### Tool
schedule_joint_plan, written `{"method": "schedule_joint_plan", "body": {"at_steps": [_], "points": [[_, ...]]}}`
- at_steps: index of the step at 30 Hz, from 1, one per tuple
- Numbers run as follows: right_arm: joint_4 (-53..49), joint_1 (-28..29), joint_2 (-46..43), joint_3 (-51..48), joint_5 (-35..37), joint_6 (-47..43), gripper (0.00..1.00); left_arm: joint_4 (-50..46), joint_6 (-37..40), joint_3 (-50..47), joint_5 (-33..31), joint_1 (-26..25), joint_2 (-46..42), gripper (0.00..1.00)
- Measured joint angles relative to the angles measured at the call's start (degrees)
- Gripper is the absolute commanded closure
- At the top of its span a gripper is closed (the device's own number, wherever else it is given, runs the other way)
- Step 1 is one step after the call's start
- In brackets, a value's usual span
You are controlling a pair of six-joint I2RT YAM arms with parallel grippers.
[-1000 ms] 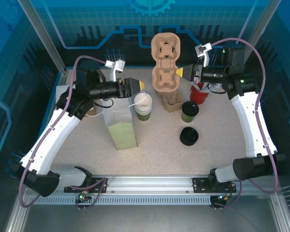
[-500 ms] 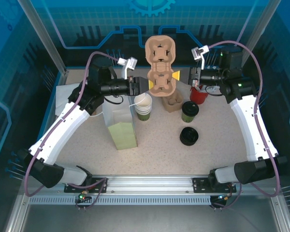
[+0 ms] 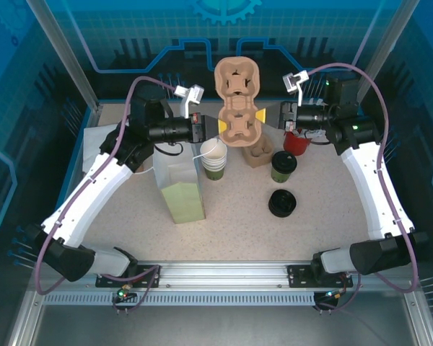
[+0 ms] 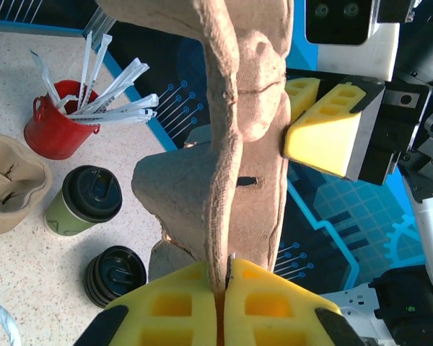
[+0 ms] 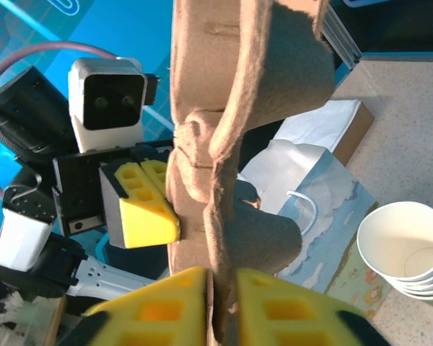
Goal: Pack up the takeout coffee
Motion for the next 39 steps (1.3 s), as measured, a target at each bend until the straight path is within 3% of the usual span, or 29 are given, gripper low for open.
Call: {"method": "schedule_joint_plan", "body": {"at_steps": [3, 10, 14, 18, 20, 28, 39], "points": [[-3.8, 0.1, -0.5, 0.2, 3.7, -4.5, 0.53, -1.9, 1.6, 0.0, -1.3, -0.2, -0.8, 1.00], [-13.1, 1.8, -5.7, 0.3, 20.4, -20.2, 0.47, -11.9, 8.2, 0.1, -11.3, -4.8, -3.1, 1.00], [-13.7, 9.2, -10.7, 0.3, 32.2, -31.7, 0.38, -17.1, 11.4, 0.2, -20.1, -9.4, -3.7, 1.00], [-11.1, 18.8, -15.5, -1.0, 42.2, -46.6, 0.18, -19.4, 12.6, 0.2, -27.6, -12.6, -3.9, 1.00], [-9.8, 22.2, -16.9, -2.4, 45.9, -53.7, 0.13, -19.7, 12.9, 0.2, -30.0, -13.7, -4.0, 1.00], [-8.8, 31.1, -10.9, -2.4, 59.3, -72.7, 0.17, -19.4, 13.2, 0.2, -33.2, -15.6, -4.5, 1.00], [-8.2, 32.7, -2.5, 1.1, 66.5, -78.4, 0.30, -18.9, 13.0, -0.9, -33.2, -16.2, -5.7, 1.00]]}}
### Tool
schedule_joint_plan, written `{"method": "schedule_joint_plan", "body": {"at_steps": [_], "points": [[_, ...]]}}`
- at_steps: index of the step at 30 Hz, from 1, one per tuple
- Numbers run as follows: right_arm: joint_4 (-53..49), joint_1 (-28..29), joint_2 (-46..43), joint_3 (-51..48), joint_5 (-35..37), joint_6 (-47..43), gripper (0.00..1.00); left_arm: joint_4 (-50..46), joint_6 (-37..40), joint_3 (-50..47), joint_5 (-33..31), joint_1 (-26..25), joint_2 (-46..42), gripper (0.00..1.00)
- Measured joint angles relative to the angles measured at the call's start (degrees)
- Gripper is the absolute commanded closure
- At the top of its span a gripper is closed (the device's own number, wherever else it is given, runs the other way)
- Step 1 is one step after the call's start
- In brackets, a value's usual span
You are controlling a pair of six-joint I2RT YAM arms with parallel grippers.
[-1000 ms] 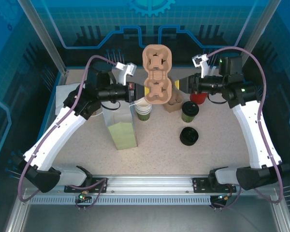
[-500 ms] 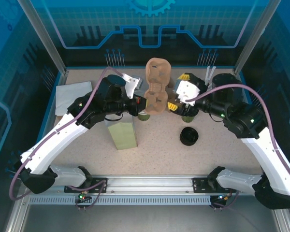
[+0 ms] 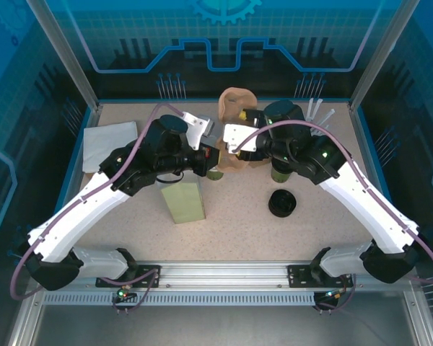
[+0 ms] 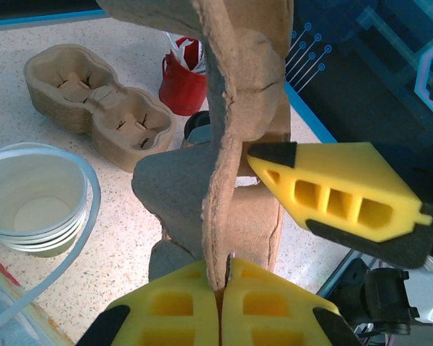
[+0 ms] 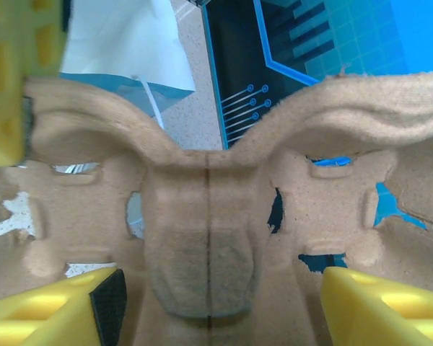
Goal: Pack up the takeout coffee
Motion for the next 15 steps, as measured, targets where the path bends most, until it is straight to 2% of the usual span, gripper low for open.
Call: {"method": "schedule_joint_plan", "body": {"at_steps": [5, 15], "points": [[-0.1, 0.0, 1.9, 1.9, 0.0, 0.0, 0.35, 0.4, -0.1, -0.4, 0.0, 0.0, -0.5, 1.00], [-1.9, -0.2, 4.5, 3.5, -2.0, 1.8, 0.52, 1.0, -0.6, -0.8, 0.0, 0.0, -0.5, 1.00]]}}
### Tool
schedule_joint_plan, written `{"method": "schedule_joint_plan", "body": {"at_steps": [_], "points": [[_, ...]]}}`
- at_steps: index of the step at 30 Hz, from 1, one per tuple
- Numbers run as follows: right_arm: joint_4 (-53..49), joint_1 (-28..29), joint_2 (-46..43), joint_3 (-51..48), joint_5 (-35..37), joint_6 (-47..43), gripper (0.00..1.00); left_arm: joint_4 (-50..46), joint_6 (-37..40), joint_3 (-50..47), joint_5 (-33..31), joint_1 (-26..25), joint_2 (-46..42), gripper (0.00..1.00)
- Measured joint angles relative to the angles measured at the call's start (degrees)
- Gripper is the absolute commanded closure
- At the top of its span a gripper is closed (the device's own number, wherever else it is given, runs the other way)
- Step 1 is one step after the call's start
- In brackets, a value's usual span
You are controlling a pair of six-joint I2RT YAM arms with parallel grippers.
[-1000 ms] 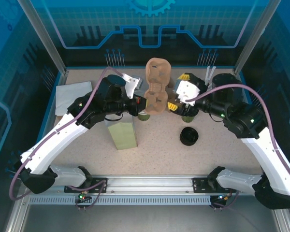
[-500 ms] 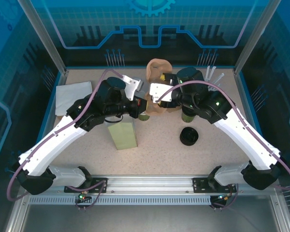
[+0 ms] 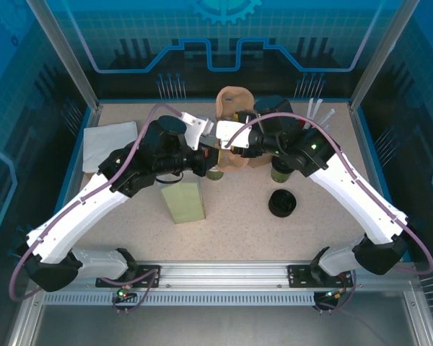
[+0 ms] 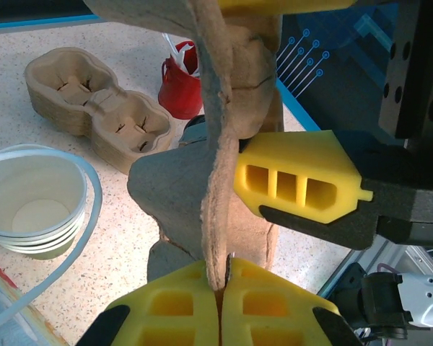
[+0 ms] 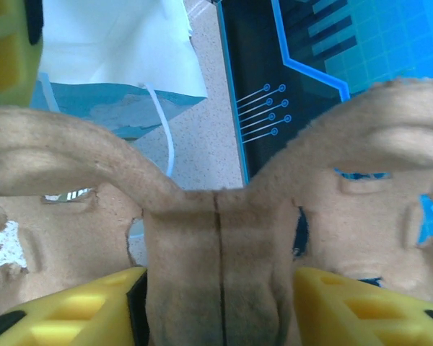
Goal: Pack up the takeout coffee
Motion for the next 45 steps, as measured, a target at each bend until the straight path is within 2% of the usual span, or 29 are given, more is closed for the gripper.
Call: {"method": "schedule_joint_plan", "body": {"at_steps": [3, 6, 7, 10, 11, 14, 18, 21, 29, 33, 37, 40, 45], "points": [[-0.8, 0.0, 0.6, 0.9, -0.5, 0.6, 0.57, 0.1, 0.0, 0.0, 0.0, 0.0, 0.0, 1.00], [-1.4, -0.1, 0.8, 1.4, -0.6, 1.0, 0.60, 0.1, 0.0, 0.0, 0.0, 0.0, -0.1, 0.94], [-1.5, -0.2, 0.8, 1.4, -0.9, 1.2, 0.61, 0.1, 0.0, 0.0, -0.2, 0.0, -0.2, 0.89], [-2.0, -0.4, 1.0, 2.2, -1.6, 1.4, 0.64, 0.0, -0.2, -0.1, -0.7, 0.0, -0.6, 0.62], [-2.3, -0.4, 1.2, 2.7, -1.6, 1.4, 0.64, -0.2, -0.3, -0.1, -0.9, -0.1, -0.8, 0.57], [-2.9, -0.4, 2.1, 4.6, -1.6, 1.4, 0.64, -2.2, -0.3, -0.1, -2.1, -0.1, -2.4, 0.49], [-3.7, -0.4, 3.5, 7.0, -1.6, 1.4, 0.65, -6.1, -0.5, 0.0, -2.8, 1.8, -6.2, 0.45], [-4.4, -0.3, 5.3, 10.2, -1.5, 1.2, 0.65, -9.2, -1.8, 0.1, -2.7, 6.7, -10.2, 0.42], [-5.2, 3.1, 12.4, 22.2, -0.2, -0.4, 0.65, -18.8, -5.1, 1.1, 0.4, 26.9, -17.9, 0.33], [-5.4, 6.2, 17.0, 28.3, 0.7, -1.3, 0.66, -20.0, -6.8, -1.5, 8.0, 36.3, -17.6, 0.33], [-5.2, 9.3, 21.4, 33.0, 1.6, -2.0, 0.66, -17.5, -8.8, -9.9, 17.7, 44.1, -16.4, 0.35], [-4.8, 11.3, 24.2, 34.9, 2.2, -2.5, 0.66, -14.2, -10.6, -15.6, 23.1, 47.4, -15.0, 0.36], [-4.1, 13.8, 28.5, 36.2, 4.5, -3.6, 0.67, -10.3, -12.0, -18.7, 28.7, 48.2, -14.2, 0.44]]}}
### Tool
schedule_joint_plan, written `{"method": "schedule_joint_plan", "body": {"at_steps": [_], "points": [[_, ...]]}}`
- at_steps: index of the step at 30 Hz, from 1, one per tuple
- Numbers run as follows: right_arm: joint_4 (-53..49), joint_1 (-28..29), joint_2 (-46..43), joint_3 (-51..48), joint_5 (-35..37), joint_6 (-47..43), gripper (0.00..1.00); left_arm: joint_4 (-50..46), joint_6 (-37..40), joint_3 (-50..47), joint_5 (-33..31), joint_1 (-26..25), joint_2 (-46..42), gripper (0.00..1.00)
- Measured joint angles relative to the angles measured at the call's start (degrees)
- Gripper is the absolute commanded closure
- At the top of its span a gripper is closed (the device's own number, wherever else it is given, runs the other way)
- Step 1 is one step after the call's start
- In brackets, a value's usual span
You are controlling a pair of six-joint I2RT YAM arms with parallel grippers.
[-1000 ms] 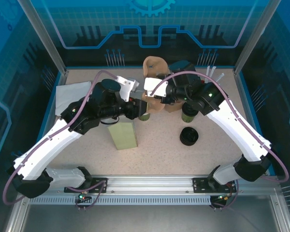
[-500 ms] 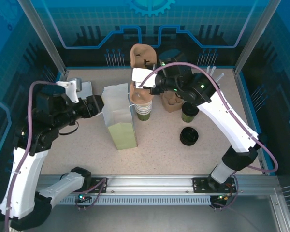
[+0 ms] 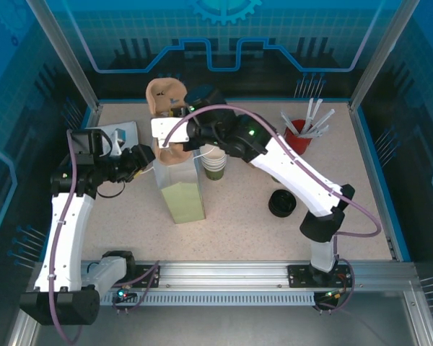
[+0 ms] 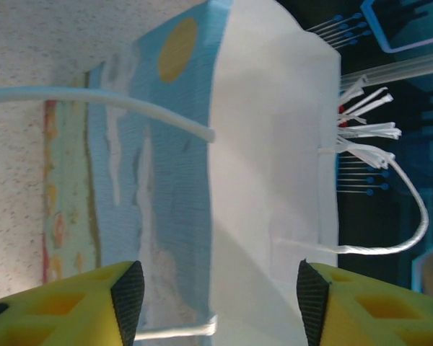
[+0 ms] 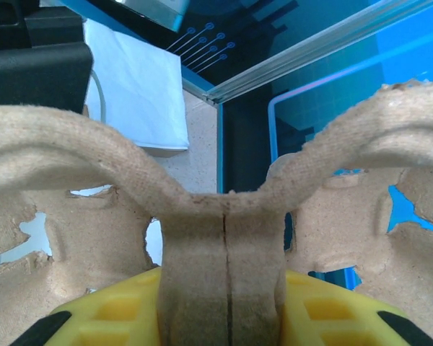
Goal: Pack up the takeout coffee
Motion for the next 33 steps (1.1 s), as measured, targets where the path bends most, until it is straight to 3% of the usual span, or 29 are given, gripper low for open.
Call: {"method": "schedule_joint_plan", "body": {"at_steps": [18, 33], "points": [[-4.0, 2.9, 3.4, -1.7, 5.9, -1.0, 0.69, 4.0, -0.4, -4.2, 2.8, 0.2, 2.4, 0.83], [-12.2, 3.5, 4.0, -2.7, 5.6, 0.6, 0.70, 5.1, -3.1, -4.7, 3.5, -1.0, 0.3, 0.91]]}}
